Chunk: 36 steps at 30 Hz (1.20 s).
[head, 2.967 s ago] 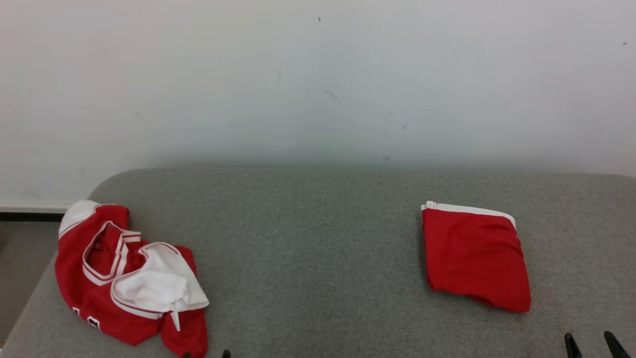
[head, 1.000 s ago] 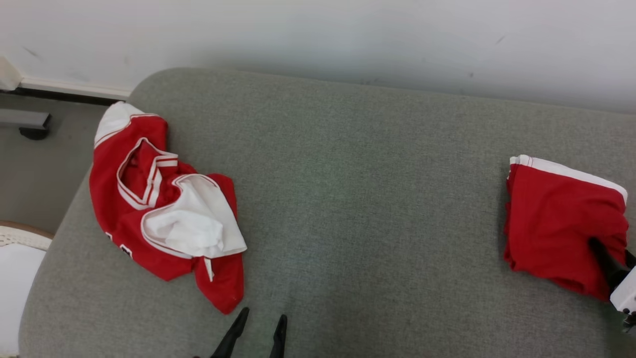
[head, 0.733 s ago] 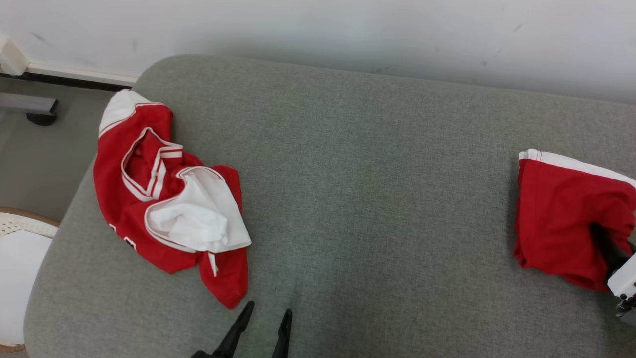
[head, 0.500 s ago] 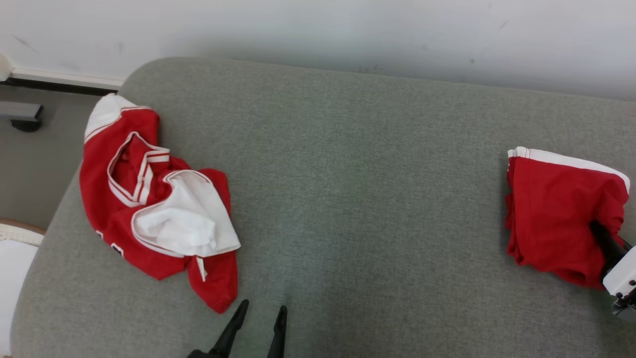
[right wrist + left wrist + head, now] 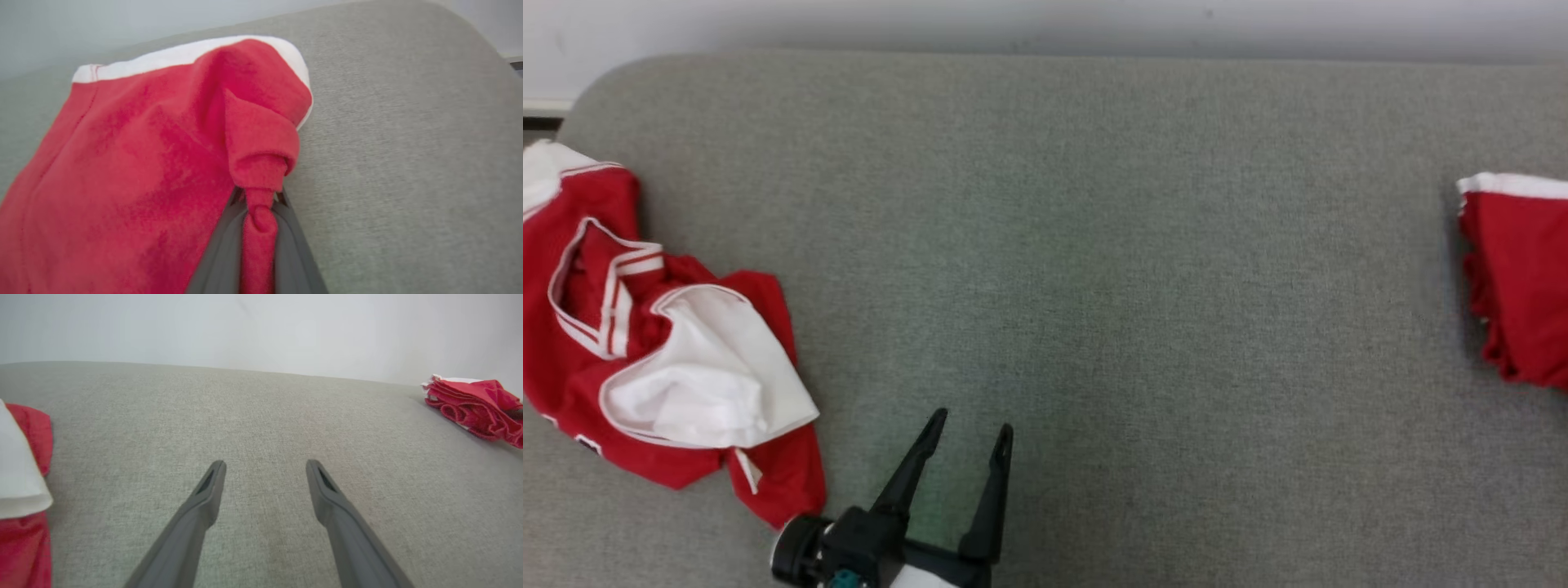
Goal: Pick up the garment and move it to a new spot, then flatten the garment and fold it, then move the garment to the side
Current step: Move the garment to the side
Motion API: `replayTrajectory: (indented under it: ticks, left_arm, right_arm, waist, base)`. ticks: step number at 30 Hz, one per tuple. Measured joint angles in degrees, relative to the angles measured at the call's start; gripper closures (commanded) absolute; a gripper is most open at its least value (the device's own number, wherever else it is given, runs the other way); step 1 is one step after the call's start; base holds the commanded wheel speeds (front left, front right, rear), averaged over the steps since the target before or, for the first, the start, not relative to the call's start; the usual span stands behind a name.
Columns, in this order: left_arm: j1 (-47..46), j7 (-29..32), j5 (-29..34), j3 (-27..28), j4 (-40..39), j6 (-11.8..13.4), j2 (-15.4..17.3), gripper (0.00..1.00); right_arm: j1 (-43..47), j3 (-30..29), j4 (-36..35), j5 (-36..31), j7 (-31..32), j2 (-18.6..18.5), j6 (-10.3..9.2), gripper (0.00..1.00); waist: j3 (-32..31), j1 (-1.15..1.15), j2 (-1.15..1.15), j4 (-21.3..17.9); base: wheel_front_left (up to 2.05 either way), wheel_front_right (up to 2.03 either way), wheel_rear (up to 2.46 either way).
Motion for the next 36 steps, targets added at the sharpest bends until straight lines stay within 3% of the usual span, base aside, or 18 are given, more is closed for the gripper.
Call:
replayTrajectory:
  ticks: [9, 14, 15, 16, 17, 18, 27, 36]
  left_arm:
    - [-5.5, 0.0, 2.2, -0.9, -1.4, -1.5, 0.0, 0.00]
    - [-5.5, 0.0, 2.3, -1.1, -2.2, -1.3, 0.0, 0.00]
    - [-5.5, 0.0, 2.3, -1.1, -2.3, -1.2, 0.0, 0.00]
    - [-5.5, 0.0, 2.3, -1.1, -2.4, -1.1, 0.0, 0.00]
    - [-5.5, 0.0, 2.3, -1.1, -2.4, -1.0, 0.0, 0.00]
    - [-5.5, 0.0, 2.2, -1.1, -2.4, -0.9, 0.0, 0.00]
    - [-5.3, 0.0, 1.0, -1.4, -2.2, 0.3, 0.0, 0.00]
    - [-0.4, 0.0, -1.8, -0.7, -1.6, 2.5, 0.0, 0.00]
  right_arm:
    - [-7.7, -0.9, 5.6, -8.3, 1.6, -10.7, 0.02, 1.00]
    - [-9.7, -1.2, 8.2, -12.0, 3.0, -13.7, 0.03, 1.00]
    - [-9.9, -1.2, 8.8, -13.1, 3.1, -14.2, 0.02, 0.96]
    - [-10.2, -1.3, 9.4, -14.0, 3.1, -14.6, 0.03, 0.63]
    - [-10.4, -1.2, 9.9, -14.8, 3.1, -15.0, 0.03, 0.06]
    - [-10.6, -1.3, 10.7, -15.8, 3.1, -15.2, 0.03, 0.00]
    - [-11.6, -1.7, 13.4, -24.4, -2.6, -15.1, 0.02, 0.00]
    - [-4.6, -3.9, 6.5, -24.2, -12.7, -8.6, 0.02, 0.00]
  waist:
    - [8.2, 0.01, 0.00, -0.4]
    - [9.7, 0.01, 0.00, 1.3]
    - [9.9, 0.01, 0.00, 1.5]
    - [10.0, 0.01, 0.00, 1.6]
    - [10.0, 0.01, 0.00, 1.7]
    - [10.1, 0.00, 0.00, 1.7]
    - [7.6, 0.00, 0.00, 1.1]
    - [-1.0, 0.00, 0.00, 0.3]
  base:
    - [0.00, 0.00, 0.00]
    - [0.00, 0.00, 0.00]
    - [0.00, 0.00, 0.00]
    - [0.00, 0.00, 0.00]
    - [0.00, 0.00, 0.00]
    - [0.00, 0.00, 0.00]
    - [0.00, 0.00, 0.00]
    - [0.00, 0.00, 0.00]
